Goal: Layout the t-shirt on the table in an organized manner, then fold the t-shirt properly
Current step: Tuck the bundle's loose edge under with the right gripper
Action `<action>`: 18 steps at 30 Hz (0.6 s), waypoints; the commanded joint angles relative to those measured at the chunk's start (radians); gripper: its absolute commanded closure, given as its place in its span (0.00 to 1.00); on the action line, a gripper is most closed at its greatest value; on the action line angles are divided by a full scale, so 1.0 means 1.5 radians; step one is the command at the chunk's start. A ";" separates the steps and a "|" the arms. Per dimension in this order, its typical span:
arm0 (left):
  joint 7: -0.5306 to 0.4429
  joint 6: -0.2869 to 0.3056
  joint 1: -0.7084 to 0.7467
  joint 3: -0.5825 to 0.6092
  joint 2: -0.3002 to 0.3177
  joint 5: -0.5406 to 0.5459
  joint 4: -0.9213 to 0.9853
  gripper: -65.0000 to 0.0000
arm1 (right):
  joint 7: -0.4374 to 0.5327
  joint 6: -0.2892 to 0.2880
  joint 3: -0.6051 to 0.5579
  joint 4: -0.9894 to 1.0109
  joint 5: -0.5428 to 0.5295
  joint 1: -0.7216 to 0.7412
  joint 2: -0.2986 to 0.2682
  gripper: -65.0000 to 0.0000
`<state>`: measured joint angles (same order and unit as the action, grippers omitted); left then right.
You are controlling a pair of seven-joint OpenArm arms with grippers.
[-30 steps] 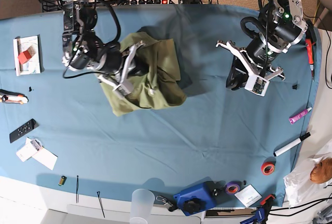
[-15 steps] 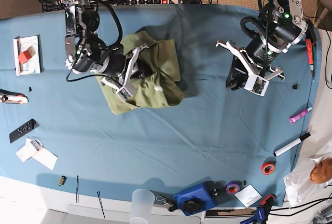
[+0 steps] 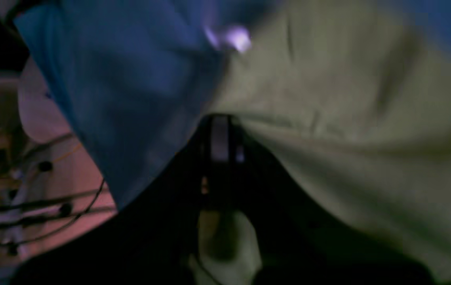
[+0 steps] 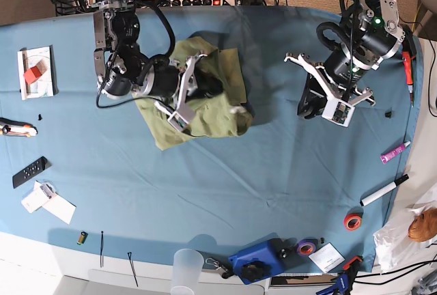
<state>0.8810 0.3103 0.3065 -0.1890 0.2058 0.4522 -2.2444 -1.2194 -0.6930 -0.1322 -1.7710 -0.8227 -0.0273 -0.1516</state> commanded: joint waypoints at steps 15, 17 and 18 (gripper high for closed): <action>-0.017 0.001 -0.003 -0.001 0.003 0.015 -0.011 0.92 | 0.073 -0.003 0.001 0.103 0.077 0.025 0.037 0.98; -0.017 0.001 -0.003 -0.001 0.003 0.015 -0.011 0.92 | 0.070 -0.003 0.004 0.097 0.039 0.040 0.037 0.98; -0.017 0.004 -0.003 -0.001 0.003 0.016 -0.011 0.92 | 0.070 -0.003 0.008 0.088 0.027 0.049 0.037 0.98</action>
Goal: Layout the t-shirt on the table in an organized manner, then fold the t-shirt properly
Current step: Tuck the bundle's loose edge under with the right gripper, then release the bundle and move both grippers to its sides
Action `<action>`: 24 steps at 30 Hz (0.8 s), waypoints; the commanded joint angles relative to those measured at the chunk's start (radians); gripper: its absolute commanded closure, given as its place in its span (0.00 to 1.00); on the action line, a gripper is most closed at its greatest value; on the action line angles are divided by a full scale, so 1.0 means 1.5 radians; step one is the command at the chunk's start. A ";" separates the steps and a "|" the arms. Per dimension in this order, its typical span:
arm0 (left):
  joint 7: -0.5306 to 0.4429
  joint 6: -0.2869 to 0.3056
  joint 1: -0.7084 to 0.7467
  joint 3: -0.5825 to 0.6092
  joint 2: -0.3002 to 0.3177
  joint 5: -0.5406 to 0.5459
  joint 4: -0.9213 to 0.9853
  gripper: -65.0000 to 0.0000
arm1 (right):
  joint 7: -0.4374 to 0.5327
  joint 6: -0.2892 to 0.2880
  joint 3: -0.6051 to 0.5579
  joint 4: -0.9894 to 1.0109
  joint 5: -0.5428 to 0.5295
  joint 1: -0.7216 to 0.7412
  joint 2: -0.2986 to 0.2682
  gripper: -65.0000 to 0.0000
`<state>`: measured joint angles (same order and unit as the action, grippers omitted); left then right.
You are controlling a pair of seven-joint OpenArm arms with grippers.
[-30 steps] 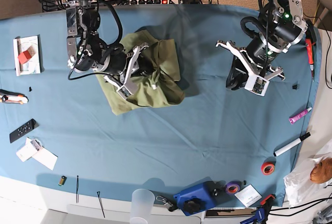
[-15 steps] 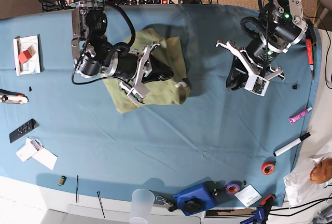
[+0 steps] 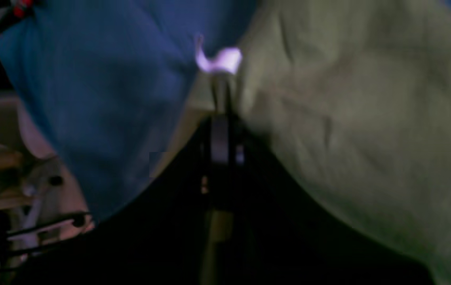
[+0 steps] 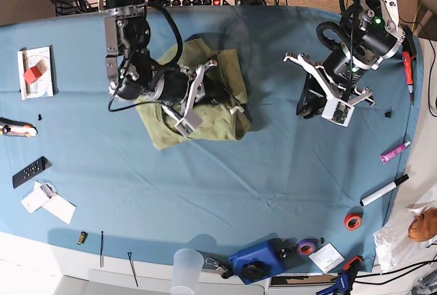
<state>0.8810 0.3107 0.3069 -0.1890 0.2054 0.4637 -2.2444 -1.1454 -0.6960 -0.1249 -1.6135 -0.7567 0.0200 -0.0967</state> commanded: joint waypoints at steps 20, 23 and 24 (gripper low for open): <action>0.016 -0.144 0.006 0.145 0.003 0.044 0.103 0.69 | -0.058 0.050 0.337 -0.160 0.147 0.061 -0.001 0.98; 0.053 -0.144 0.006 0.170 -0.013 0.091 0.122 0.69 | -0.026 0.073 0.345 -0.159 0.182 0.027 0.000 0.98; 0.056 -0.141 0.006 0.174 -0.025 0.104 0.125 0.69 | -0.016 0.077 0.345 -0.158 0.203 0.015 0.000 0.98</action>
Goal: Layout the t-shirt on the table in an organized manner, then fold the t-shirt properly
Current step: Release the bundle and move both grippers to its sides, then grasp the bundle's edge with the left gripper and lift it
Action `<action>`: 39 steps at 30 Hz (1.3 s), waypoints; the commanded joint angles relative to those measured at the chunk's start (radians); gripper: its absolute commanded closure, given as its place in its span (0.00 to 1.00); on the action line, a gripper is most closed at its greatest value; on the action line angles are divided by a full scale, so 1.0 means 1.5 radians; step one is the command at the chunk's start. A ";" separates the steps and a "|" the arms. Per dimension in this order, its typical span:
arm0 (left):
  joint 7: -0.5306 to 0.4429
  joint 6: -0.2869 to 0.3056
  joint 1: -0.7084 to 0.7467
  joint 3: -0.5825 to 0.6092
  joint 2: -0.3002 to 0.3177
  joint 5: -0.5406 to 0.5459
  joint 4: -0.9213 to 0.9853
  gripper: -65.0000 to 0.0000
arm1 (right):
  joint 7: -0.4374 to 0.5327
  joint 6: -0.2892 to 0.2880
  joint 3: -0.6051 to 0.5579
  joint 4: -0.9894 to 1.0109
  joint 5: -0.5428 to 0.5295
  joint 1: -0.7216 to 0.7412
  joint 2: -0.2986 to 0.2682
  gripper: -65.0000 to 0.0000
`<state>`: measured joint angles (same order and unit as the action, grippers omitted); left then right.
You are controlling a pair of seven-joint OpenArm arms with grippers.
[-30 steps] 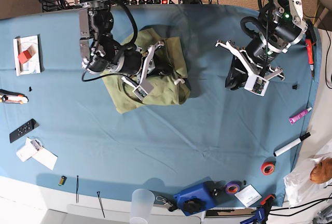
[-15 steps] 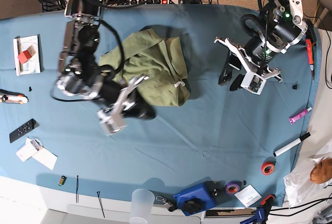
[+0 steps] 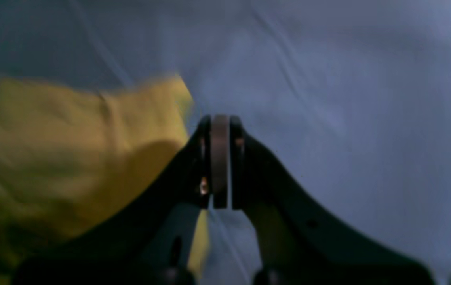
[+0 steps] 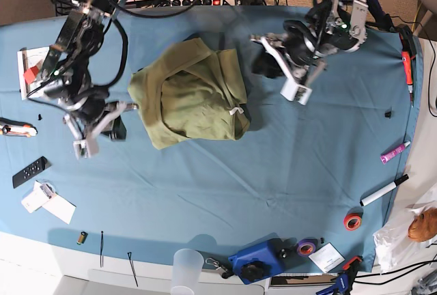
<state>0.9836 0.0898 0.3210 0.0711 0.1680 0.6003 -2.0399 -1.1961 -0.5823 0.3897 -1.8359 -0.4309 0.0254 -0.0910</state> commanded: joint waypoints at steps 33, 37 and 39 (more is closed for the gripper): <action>-0.097 -0.028 0.011 0.004 -0.061 -0.060 0.013 0.27 | 0.140 0.112 -0.036 0.080 0.230 -0.041 -0.028 1.00; -0.096 -0.031 0.011 0.004 -0.080 -0.004 0.049 0.30 | 0.142 0.112 -0.093 0.108 0.230 -0.041 -0.028 1.00; -0.097 -0.029 0.010 0.004 -0.092 0.025 0.080 0.33 | 0.141 0.112 -0.124 0.108 0.230 -0.039 -0.028 1.00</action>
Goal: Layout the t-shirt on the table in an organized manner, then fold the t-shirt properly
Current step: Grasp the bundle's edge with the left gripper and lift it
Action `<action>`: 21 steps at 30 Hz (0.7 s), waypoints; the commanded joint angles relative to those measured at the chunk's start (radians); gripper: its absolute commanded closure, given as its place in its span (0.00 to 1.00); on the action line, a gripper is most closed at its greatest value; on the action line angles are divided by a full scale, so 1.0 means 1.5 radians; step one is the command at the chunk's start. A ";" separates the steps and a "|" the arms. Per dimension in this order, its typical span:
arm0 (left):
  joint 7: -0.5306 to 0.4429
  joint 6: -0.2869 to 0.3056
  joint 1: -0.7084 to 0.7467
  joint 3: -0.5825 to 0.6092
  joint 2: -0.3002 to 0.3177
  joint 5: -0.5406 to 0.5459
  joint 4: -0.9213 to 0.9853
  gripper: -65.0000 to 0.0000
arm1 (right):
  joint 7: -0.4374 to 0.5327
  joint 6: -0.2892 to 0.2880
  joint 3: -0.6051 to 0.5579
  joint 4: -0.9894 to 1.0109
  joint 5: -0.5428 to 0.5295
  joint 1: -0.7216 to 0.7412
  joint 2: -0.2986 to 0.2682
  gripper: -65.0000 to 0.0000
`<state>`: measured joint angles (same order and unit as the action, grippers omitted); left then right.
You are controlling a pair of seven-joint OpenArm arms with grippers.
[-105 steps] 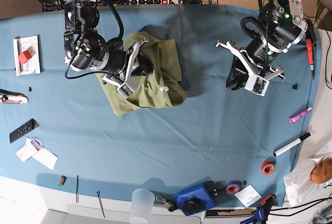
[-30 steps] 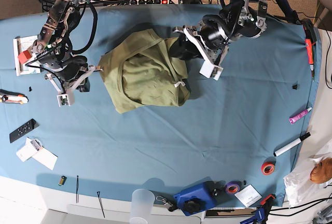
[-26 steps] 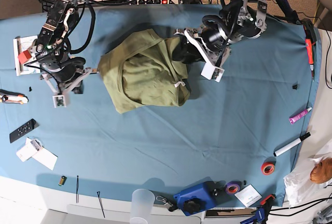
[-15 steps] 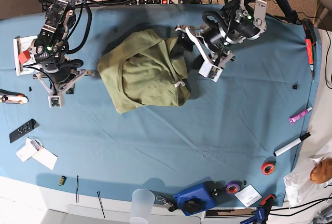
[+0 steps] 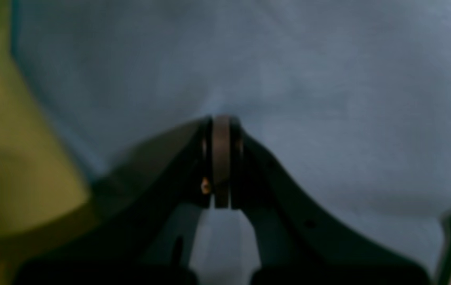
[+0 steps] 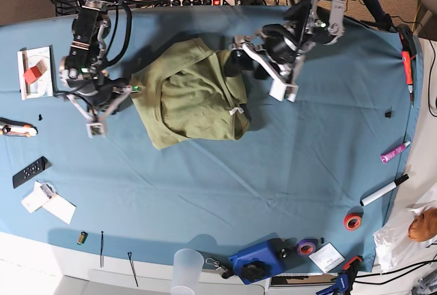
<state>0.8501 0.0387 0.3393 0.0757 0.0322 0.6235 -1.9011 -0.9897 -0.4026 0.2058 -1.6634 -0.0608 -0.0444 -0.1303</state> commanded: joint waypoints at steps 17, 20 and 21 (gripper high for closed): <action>-0.004 0.008 -0.069 0.001 -0.044 0.054 0.080 0.37 | -0.009 -0.008 -0.164 -0.008 -0.017 0.007 -0.001 1.00; -0.004 0.009 -0.080 0.001 -0.044 0.068 0.105 0.42 | -0.009 -0.008 -0.168 -0.008 -0.019 0.007 0.003 1.00; -0.004 0.009 -0.084 0.001 -0.046 0.077 0.112 0.44 | -0.009 -0.007 -0.169 -0.008 -0.020 0.007 0.002 1.00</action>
<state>0.8509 0.0448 0.2161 0.0746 -0.0269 0.7227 -1.7199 -0.9867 -0.3916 -0.0380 -1.6707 -0.0540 -0.0357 -0.1326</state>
